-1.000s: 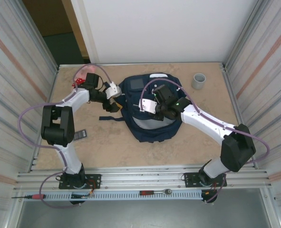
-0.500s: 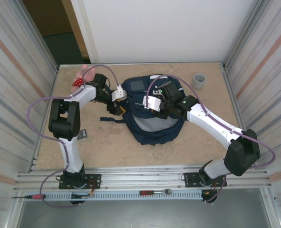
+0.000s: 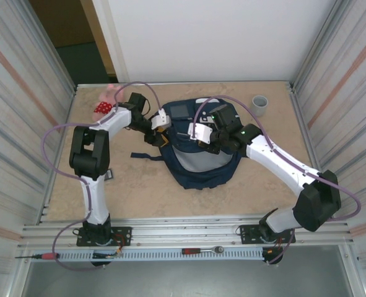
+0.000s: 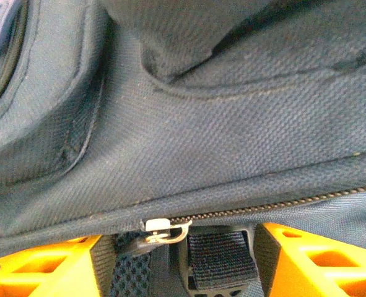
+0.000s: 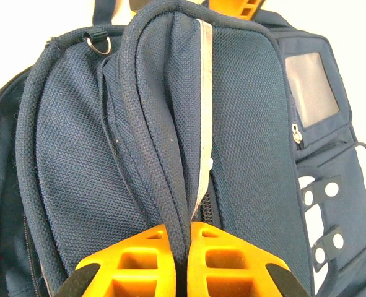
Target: Pack the student bag
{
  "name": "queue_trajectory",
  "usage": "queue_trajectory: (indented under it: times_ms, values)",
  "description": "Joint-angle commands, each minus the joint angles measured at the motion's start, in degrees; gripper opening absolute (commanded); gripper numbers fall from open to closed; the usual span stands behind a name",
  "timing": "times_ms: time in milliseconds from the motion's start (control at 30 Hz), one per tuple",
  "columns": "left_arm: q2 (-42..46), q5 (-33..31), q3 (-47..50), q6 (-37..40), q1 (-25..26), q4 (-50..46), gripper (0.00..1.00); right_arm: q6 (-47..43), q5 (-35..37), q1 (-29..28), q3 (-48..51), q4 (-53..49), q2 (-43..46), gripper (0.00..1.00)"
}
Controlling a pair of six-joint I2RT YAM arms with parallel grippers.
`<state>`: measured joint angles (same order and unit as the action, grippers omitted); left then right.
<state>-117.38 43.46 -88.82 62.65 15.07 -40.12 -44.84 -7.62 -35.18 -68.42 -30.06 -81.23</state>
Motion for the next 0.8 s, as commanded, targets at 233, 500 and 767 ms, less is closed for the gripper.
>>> queue_trajectory:
  times_ms: [233,500,767]
  values:
    - [0.69,3.55,-0.61,-4.19,0.71,-2.18,0.39,3.87,-1.87,0.64,-1.63,3.02,2.99,0.00]
    - [1.51,3.05,-0.19,-8.18,0.74,-0.58,0.13,7.29,0.74,0.72,-0.79,5.44,1.95,0.00]
    - [7.55,4.21,6.21,-11.82,2.28,-0.14,0.07,12.84,1.40,0.77,3.21,10.58,-2.52,0.00]
